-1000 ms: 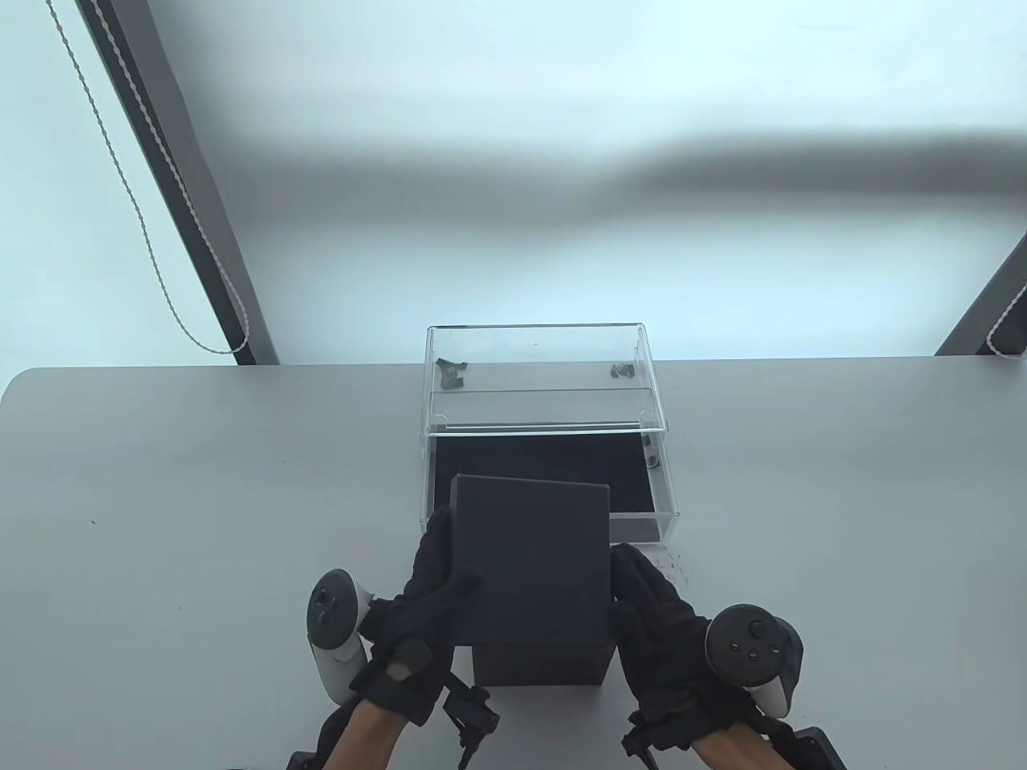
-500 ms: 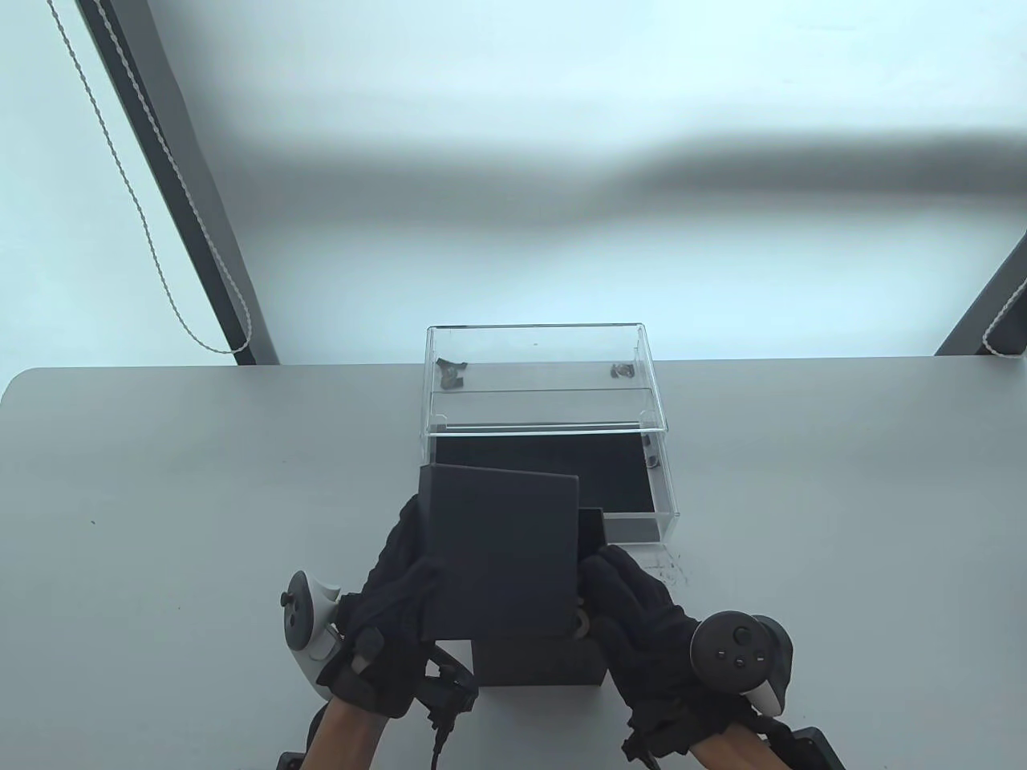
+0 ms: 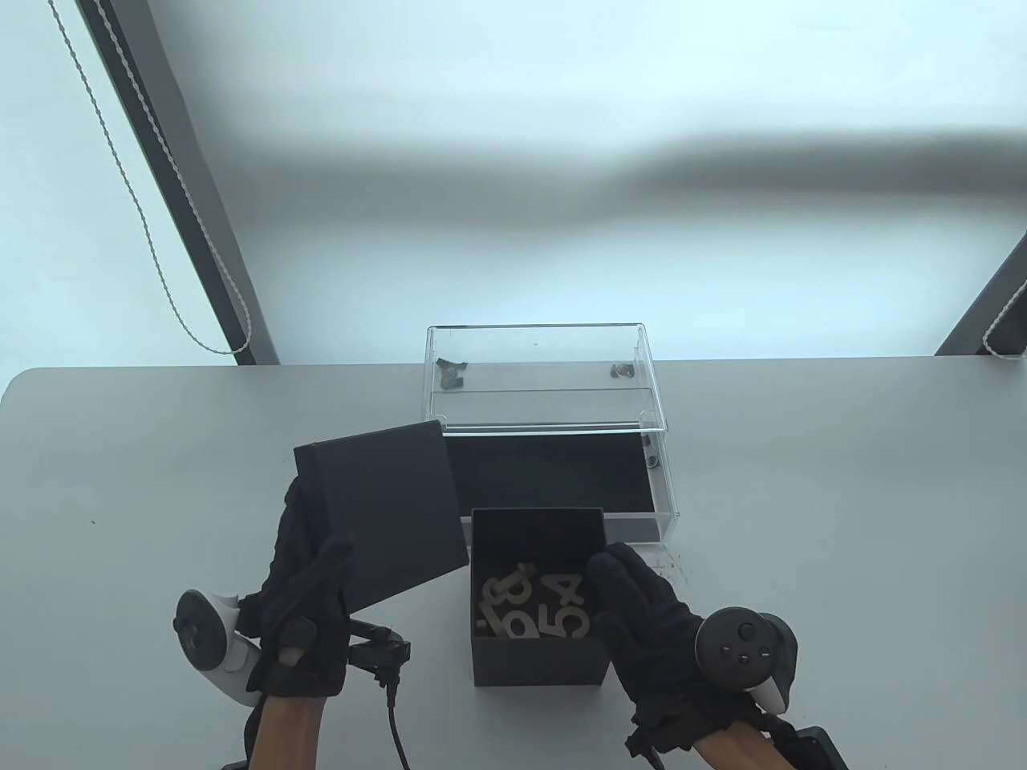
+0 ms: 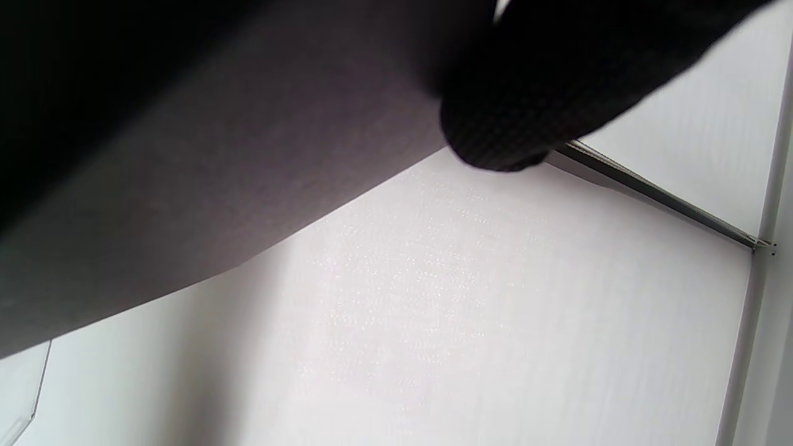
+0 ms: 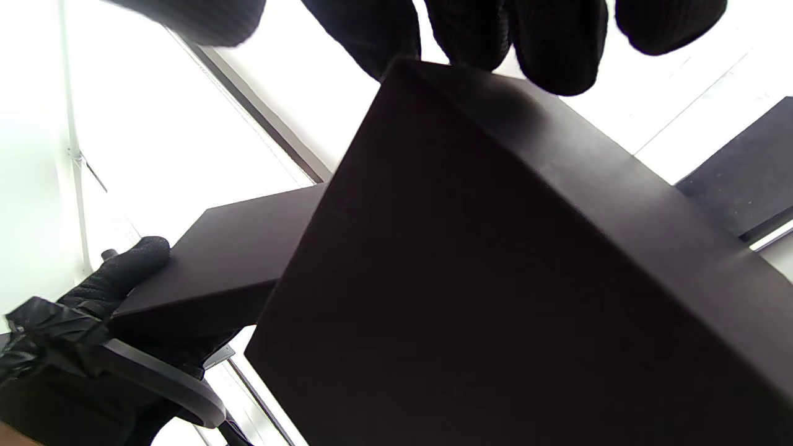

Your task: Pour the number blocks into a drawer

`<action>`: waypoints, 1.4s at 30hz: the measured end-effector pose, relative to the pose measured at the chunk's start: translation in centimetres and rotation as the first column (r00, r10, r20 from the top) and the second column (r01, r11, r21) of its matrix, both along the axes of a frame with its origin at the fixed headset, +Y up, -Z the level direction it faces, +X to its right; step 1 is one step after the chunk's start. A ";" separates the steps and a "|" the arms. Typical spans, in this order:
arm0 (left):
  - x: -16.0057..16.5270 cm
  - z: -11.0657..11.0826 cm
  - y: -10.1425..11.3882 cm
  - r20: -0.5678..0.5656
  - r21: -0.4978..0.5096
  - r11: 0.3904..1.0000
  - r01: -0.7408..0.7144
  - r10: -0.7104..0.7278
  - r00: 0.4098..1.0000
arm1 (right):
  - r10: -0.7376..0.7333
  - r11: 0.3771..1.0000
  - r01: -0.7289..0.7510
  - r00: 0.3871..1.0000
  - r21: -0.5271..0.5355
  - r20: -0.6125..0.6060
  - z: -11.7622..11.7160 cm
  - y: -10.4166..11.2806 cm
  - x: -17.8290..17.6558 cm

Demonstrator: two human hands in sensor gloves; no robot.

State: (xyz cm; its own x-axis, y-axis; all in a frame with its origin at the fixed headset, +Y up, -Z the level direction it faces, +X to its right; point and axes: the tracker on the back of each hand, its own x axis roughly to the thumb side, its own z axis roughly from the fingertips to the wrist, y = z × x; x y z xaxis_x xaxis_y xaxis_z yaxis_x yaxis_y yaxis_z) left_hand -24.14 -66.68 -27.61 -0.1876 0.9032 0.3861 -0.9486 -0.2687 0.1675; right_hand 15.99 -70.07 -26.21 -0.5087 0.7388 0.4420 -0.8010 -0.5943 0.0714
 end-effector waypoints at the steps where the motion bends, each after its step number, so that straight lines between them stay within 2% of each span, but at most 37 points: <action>1: -0.3 0.0 0.0 -0.018 -0.005 1.000 0.018 -0.018 1.000 | 0.000 1.000 0.000 1.000 -0.002 0.001 0.0 0.0 0.0; 5: -1.0 0.0 -0.3 -0.109 -0.066 0.980 0.188 -0.194 0.975 | -0.005 1.000 0.005 1.000 -0.010 0.004 0.0 0.0 0.1; 9: -1.1 -0.4 -1.1 -0.143 -0.164 0.906 0.391 -0.414 0.899 | -0.002 1.000 0.003 1.000 -0.010 0.006 -0.1 0.0 0.1; 14: -0.7 -1.1 -2.5 -0.091 -0.266 0.778 0.569 -0.608 0.789 | 0.000 1.000 0.000 1.000 -0.015 0.007 -0.1 0.0 0.1; 17: -0.4 -1.4 -3.1 -0.056 -0.307 0.682 0.664 -0.710 0.702 | 0.002 1.000 -0.001 1.000 -0.017 0.007 -0.1 0.0 0.1; 20: -0.1 -1.8 -3.9 0.001 -0.343 0.552 0.760 -0.809 0.588 | 0.003 1.000 -0.003 1.000 -0.016 0.007 -0.1 0.0 0.1; 23: 0.2 -2.3 -4.7 0.061 -0.357 0.456 0.815 -0.859 0.508 | 0.005 1.000 -0.005 1.000 -0.016 0.007 -0.1 0.0 0.1; 26: 0.8 -2.7 -5.6 0.123 -0.353 0.399 0.846 -0.877 0.465 | 0.007 1.000 -0.006 1.000 -0.017 0.007 -0.1 -0.1 0.1; 29: 1.6 -3.1 -6.5 0.196 -0.344 0.294 0.892 -0.906 0.374 | 0.007 1.000 -0.006 1.000 -0.017 0.007 -0.1 -0.1 0.1; 32: 2.3 -3.5 -7.6 0.262 -0.334 0.220 0.916 -0.912 0.315 | 0.011 1.000 -0.011 1.000 -0.019 0.006 -0.1 0.0 0.1; 38: 2.9 -4.0 -9.7 0.350 -0.330 0.126 0.936 -0.904 0.245 | 0.016 1.000 -0.016 1.000 -0.019 0.007 -0.1 -0.1 0.1; 42: 2.9 -4.1 -10.3 0.382 -0.336 0.141 0.931 -0.884 0.271 | 0.021 1.000 -0.021 1.000 -0.013 0.008 -0.1 0.0 0.1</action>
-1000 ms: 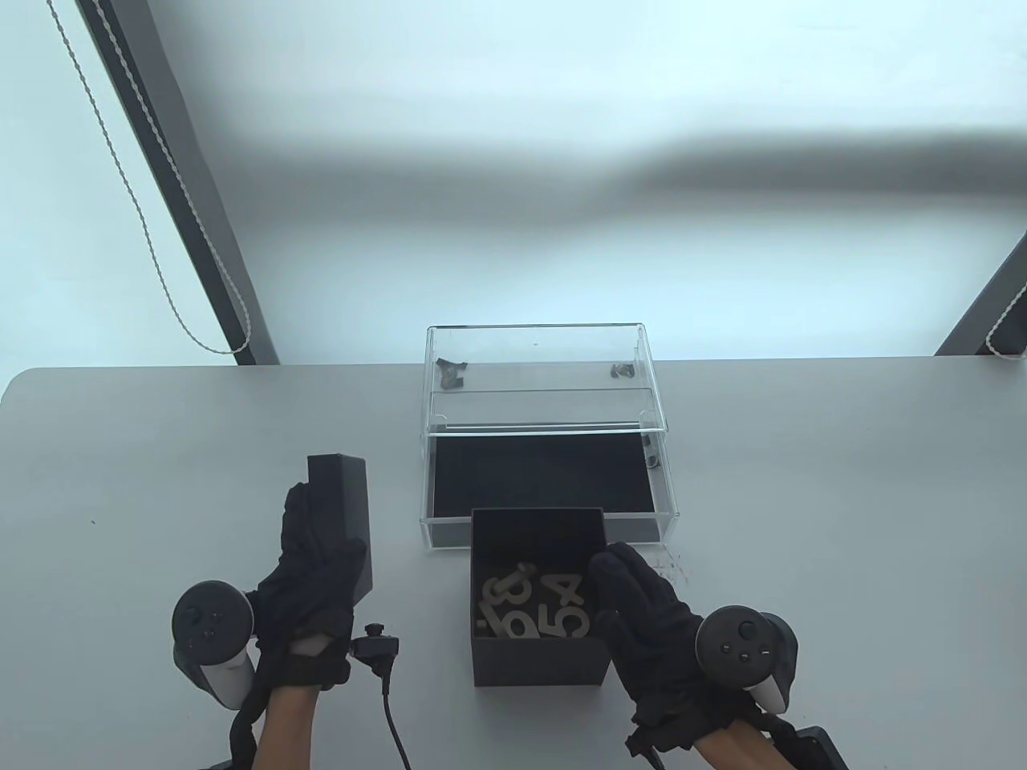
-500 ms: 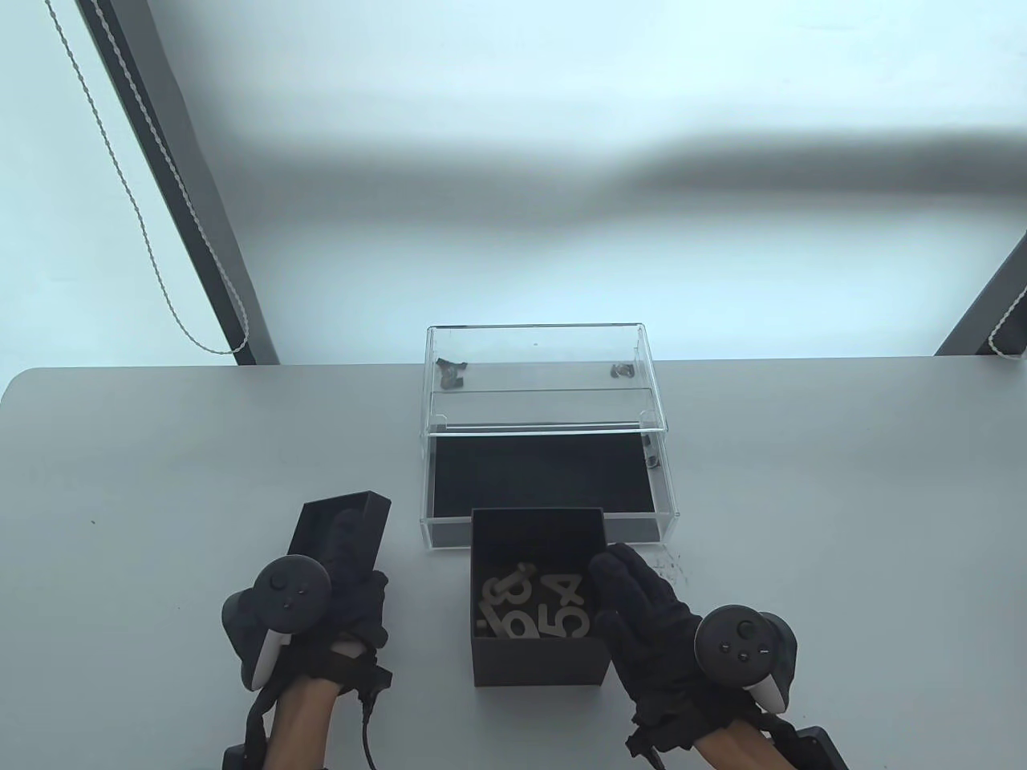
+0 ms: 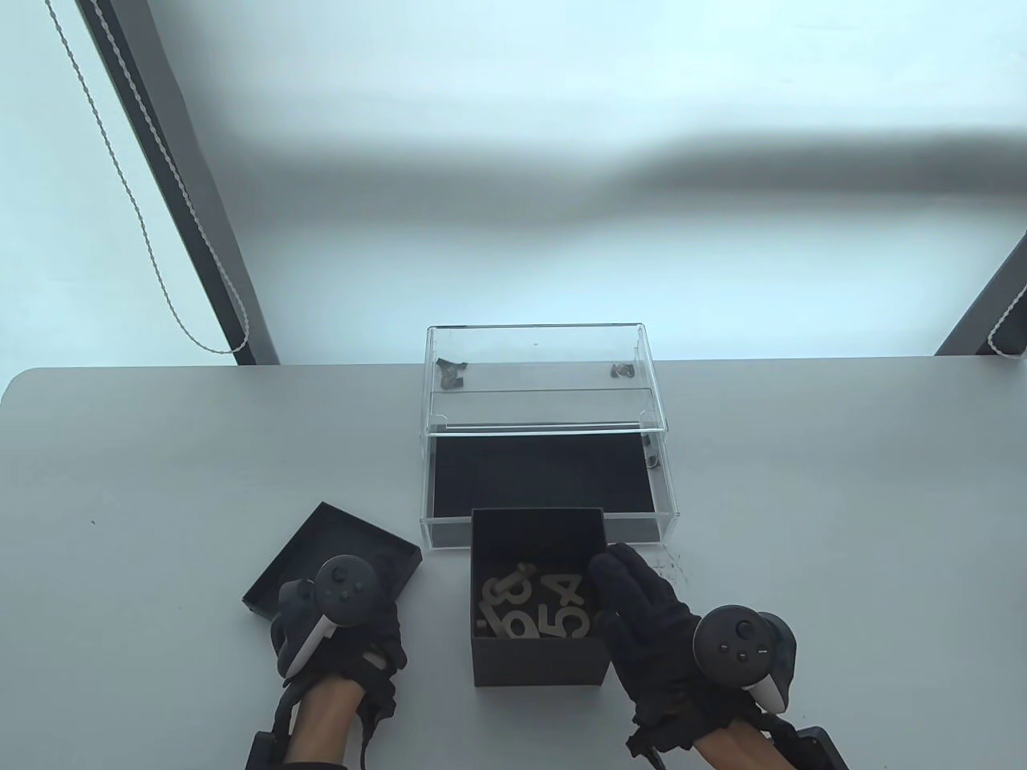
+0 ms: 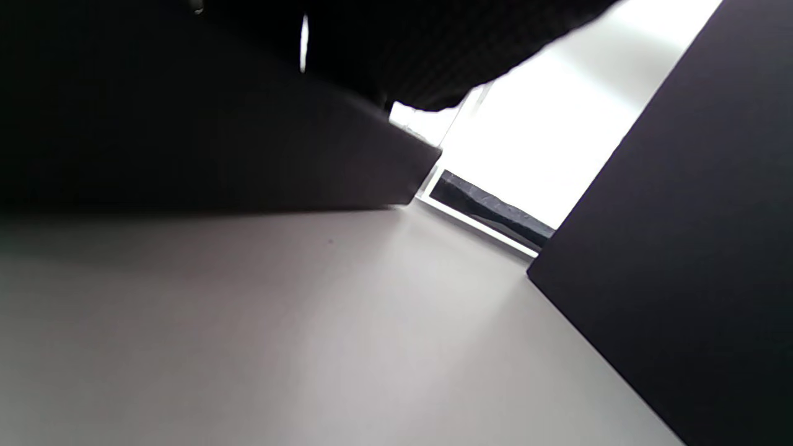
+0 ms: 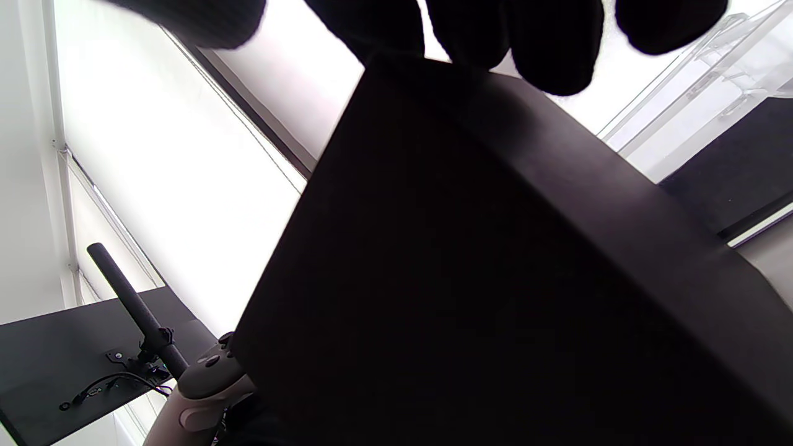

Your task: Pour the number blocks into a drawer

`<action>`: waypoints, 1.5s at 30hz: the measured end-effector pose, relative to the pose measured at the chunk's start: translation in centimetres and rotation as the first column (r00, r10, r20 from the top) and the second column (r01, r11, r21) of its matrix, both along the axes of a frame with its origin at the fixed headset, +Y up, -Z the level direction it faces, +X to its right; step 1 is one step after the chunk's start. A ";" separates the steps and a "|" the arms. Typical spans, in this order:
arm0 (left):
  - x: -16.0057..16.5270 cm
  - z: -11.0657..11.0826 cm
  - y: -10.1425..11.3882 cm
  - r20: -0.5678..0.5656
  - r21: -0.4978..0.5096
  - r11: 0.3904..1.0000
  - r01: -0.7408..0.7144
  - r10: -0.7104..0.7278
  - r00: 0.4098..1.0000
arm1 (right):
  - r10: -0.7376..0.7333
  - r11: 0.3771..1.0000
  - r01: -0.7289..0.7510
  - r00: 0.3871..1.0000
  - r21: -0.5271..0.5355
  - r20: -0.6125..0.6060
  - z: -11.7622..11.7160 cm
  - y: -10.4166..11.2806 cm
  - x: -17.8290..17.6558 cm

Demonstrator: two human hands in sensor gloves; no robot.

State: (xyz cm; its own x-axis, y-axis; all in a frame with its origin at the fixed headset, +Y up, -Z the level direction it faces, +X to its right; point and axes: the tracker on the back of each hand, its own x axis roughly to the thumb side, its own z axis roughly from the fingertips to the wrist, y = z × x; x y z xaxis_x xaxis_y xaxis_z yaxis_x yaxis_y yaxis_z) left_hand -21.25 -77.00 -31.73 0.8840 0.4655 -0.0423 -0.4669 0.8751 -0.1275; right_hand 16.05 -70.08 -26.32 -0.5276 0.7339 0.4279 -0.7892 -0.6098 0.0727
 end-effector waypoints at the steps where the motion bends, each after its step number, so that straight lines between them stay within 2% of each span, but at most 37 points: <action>1: 0.0 0.0 0.0 -0.003 0.000 1.000 -0.017 0.017 1.000 | 0.005 1.000 -0.005 1.000 0.006 0.000 0.0 0.0 0.0; 10: 0.1 0.2 1.3 -0.002 0.053 0.993 -0.110 0.110 0.994 | 0.154 0.981 -0.149 0.988 0.125 -0.027 1.0 0.7 -1.7; 14: 0.4 0.5 2.0 0.009 0.074 0.987 -0.140 0.140 0.990 | 0.263 0.942 -0.250 0.964 0.224 -0.032 1.5 0.8 -2.9; 17: 0.6 0.6 2.5 0.021 0.087 0.984 -0.153 0.151 0.988 | 0.334 0.921 -0.314 0.941 0.228 -0.051 1.5 0.5 -3.8; 24: 1.2 1.0 3.4 0.044 0.108 0.978 -0.176 0.172 0.984 | 0.496 0.848 -0.472 0.867 0.242 -0.048 1.3 -0.2 -5.1; 28: 1.4 1.2 3.6 0.051 0.111 0.976 -0.190 0.185 0.981 | 0.610 0.758 -0.587 0.792 0.285 0.008 1.5 -0.1 -5.5; 39: 1.4 1.4 3.5 0.050 0.101 0.974 -0.204 0.200 0.978 | 0.673 0.701 -0.647 0.740 0.300 0.023 1.2 0.7 -6.1; 45: 1.5 1.5 3.5 0.051 0.092 0.972 -0.214 0.210 0.976 | 0.672 0.705 -0.640 0.740 0.304 0.000 1.1 0.8 -6.0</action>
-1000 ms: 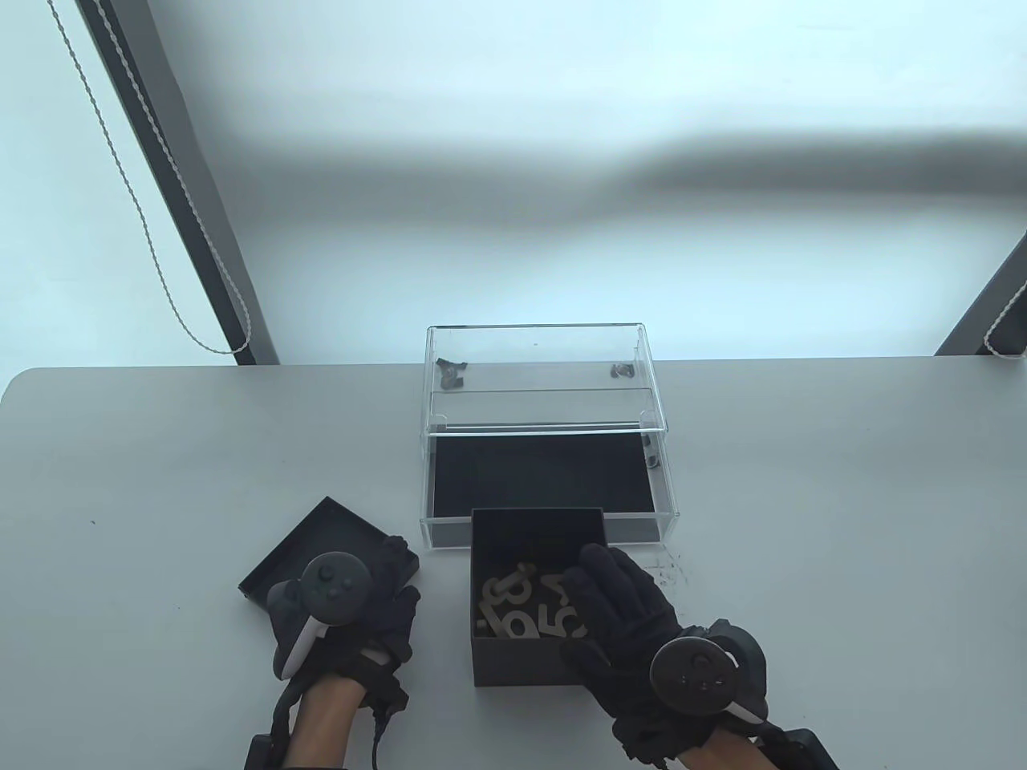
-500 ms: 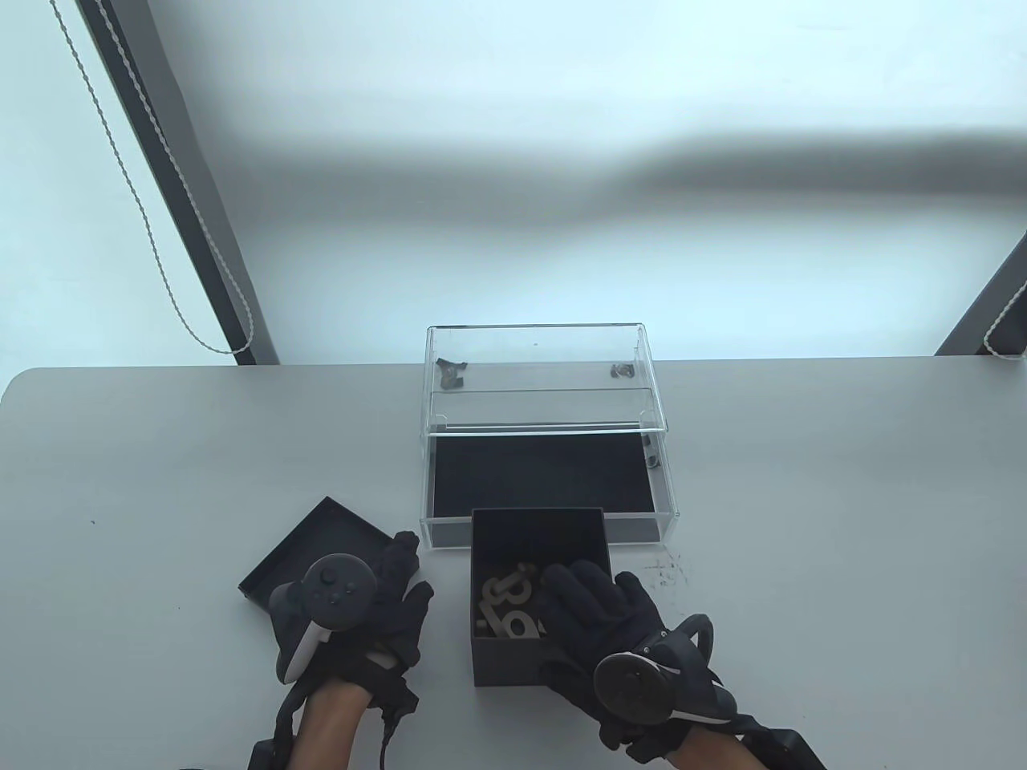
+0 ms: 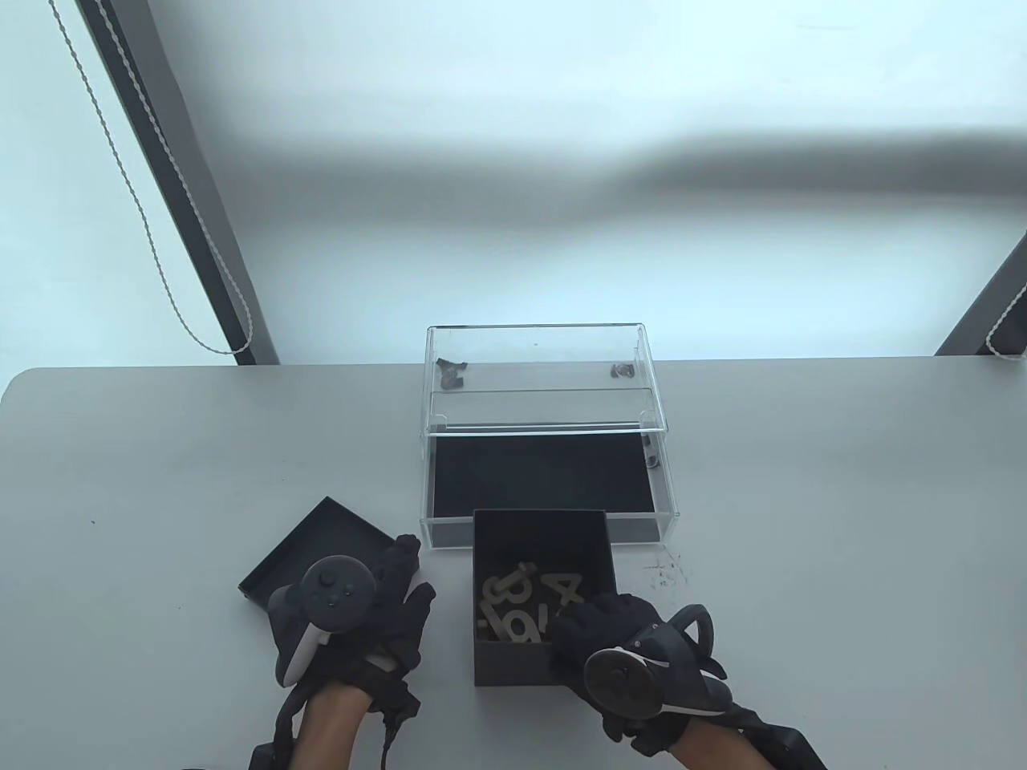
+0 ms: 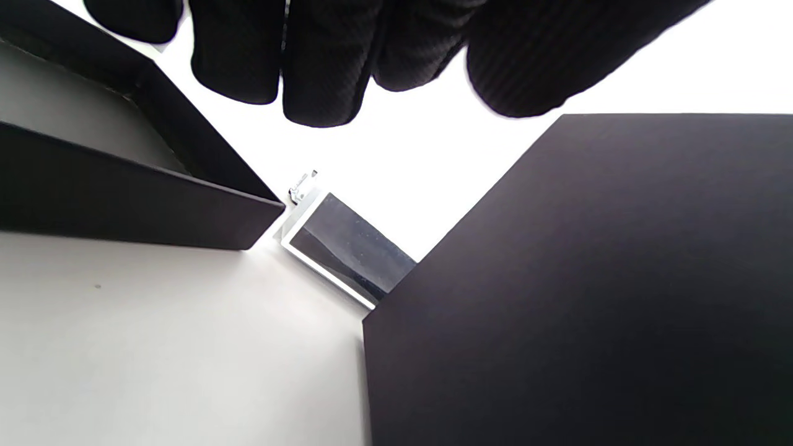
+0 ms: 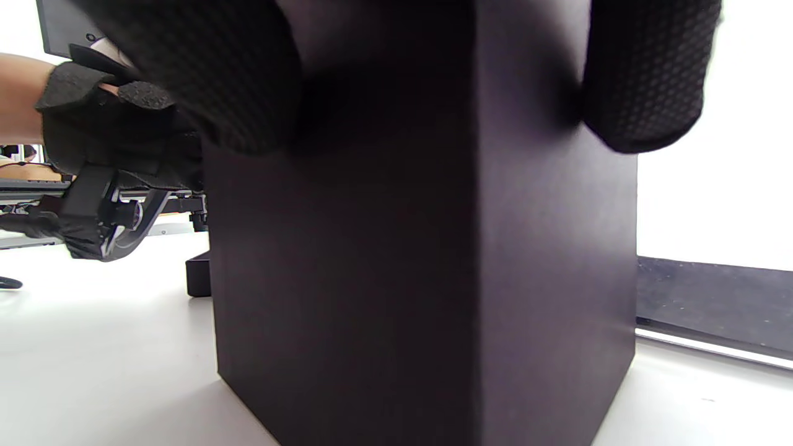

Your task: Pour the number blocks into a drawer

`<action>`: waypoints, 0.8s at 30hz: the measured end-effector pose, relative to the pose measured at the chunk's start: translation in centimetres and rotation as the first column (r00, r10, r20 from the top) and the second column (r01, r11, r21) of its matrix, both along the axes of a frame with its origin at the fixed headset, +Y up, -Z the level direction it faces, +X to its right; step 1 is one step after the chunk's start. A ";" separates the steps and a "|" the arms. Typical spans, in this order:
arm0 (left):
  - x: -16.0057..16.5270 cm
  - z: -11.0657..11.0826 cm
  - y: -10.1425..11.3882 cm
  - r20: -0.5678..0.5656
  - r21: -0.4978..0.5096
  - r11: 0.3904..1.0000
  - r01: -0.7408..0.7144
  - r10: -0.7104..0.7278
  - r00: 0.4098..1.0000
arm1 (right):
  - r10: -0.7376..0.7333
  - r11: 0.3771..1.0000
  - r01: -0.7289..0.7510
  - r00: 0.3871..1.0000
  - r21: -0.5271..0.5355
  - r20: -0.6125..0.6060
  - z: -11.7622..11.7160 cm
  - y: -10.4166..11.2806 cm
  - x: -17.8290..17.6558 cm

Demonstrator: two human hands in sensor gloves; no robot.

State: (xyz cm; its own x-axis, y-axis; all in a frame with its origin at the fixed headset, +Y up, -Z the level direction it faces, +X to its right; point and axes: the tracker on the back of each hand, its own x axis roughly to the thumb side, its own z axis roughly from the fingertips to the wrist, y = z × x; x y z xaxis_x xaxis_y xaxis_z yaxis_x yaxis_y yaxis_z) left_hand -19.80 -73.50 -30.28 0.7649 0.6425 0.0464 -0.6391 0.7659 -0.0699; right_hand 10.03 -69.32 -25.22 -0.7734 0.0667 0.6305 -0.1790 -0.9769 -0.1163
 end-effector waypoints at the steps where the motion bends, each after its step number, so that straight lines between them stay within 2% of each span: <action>1: 0.0 0.0 0.0 0.000 -0.002 1.000 -0.001 0.001 1.000 | 0.000 1.000 0.000 1.000 -0.002 -0.003 0.0 0.0 0.0; 7: 0.0 0.1 0.1 0.003 -0.012 1.000 -0.014 0.014 1.000 | -0.005 1.000 0.005 0.999 0.001 -0.046 -0.3 0.0 0.3; 15: -0.7 0.0 0.4 -0.011 -0.012 0.999 -0.043 0.043 0.999 | -0.105 0.994 0.105 0.991 -0.006 -0.082 -0.6 0.2 0.9; 19: -1.3 0.1 0.7 -0.024 -0.005 0.998 -0.062 0.062 0.998 | -0.190 0.982 0.188 0.979 -0.032 -0.075 -0.7 1.2 1.2; 24: -2.4 0.2 1.3 -0.055 0.011 0.995 -0.101 0.101 0.993 | -0.346 0.938 0.344 0.937 -0.046 -0.056 -0.9 3.6 1.2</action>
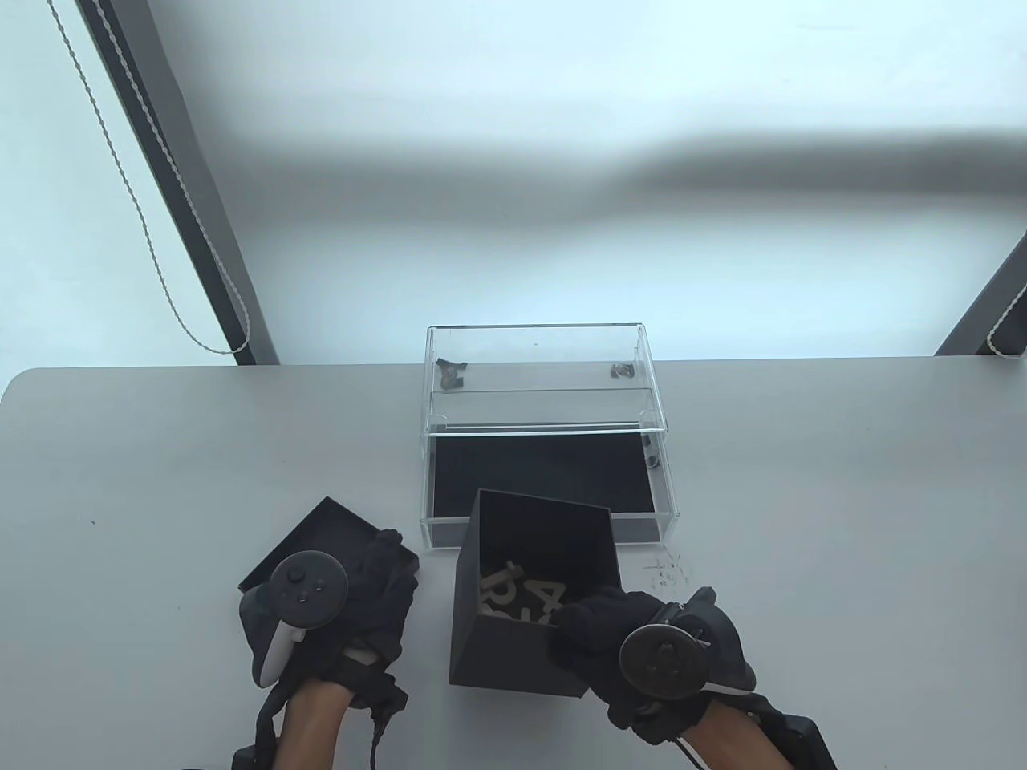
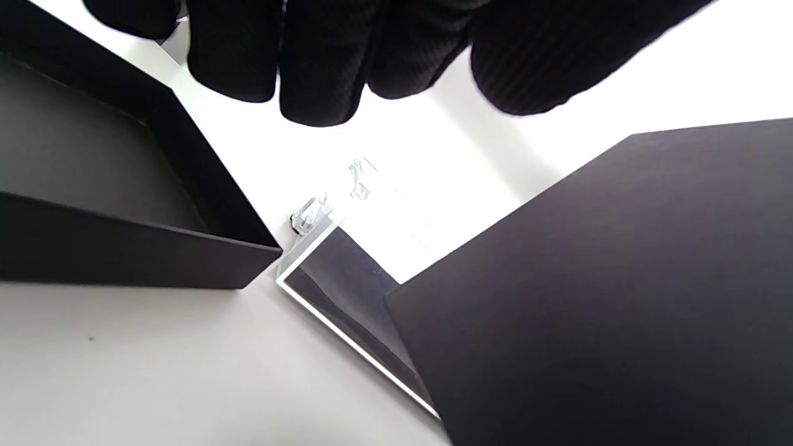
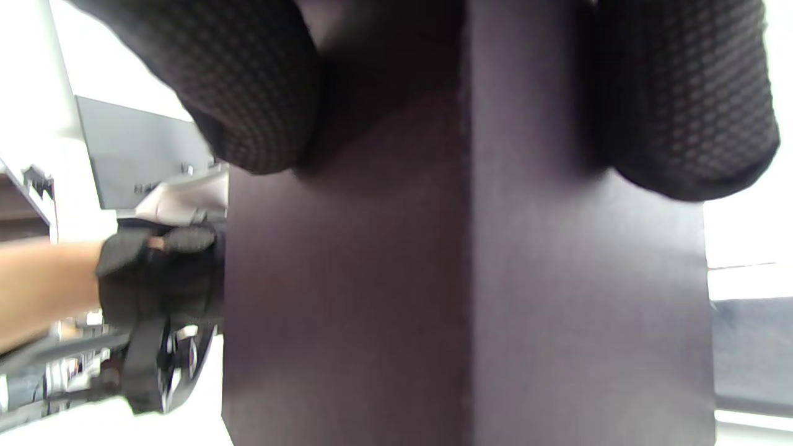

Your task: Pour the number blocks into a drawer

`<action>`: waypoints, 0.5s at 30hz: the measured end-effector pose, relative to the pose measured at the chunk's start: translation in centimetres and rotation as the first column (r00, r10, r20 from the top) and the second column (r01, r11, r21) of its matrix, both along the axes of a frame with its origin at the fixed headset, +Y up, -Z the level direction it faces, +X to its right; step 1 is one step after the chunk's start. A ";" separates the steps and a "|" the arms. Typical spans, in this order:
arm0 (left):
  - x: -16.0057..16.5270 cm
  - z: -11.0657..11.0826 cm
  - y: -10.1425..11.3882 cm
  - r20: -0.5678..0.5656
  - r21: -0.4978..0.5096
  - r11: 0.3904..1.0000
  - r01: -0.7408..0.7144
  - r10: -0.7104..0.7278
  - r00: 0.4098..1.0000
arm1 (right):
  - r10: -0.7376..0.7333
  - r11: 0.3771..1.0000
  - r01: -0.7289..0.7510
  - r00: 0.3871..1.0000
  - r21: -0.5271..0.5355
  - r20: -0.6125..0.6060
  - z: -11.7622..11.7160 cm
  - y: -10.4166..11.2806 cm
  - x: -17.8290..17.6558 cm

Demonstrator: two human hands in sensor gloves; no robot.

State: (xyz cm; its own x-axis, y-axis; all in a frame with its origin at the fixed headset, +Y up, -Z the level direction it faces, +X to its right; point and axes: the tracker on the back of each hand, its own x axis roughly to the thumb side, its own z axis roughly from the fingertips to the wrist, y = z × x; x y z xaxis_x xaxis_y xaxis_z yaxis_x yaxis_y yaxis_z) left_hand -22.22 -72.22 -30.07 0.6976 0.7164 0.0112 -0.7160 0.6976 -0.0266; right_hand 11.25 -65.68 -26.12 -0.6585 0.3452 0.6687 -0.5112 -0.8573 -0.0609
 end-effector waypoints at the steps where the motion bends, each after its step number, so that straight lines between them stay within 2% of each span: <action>1: -0.2 0.0 0.1 -0.006 0.003 1.000 -0.006 0.006 1.000 | -0.031 0.999 0.031 0.999 -0.008 0.005 -0.1 0.3 0.0; 7: -1.1 0.2 0.2 -0.031 0.006 1.000 -0.028 0.028 0.999 | -0.299 0.950 0.305 0.950 -0.073 0.088 -1.9 2.1 -0.7; 15: -1.1 0.3 0.3 -0.032 -0.001 0.999 -0.036 0.036 0.999 | -0.538 0.814 0.568 0.816 -0.123 0.211 -4.7 3.1 -2.7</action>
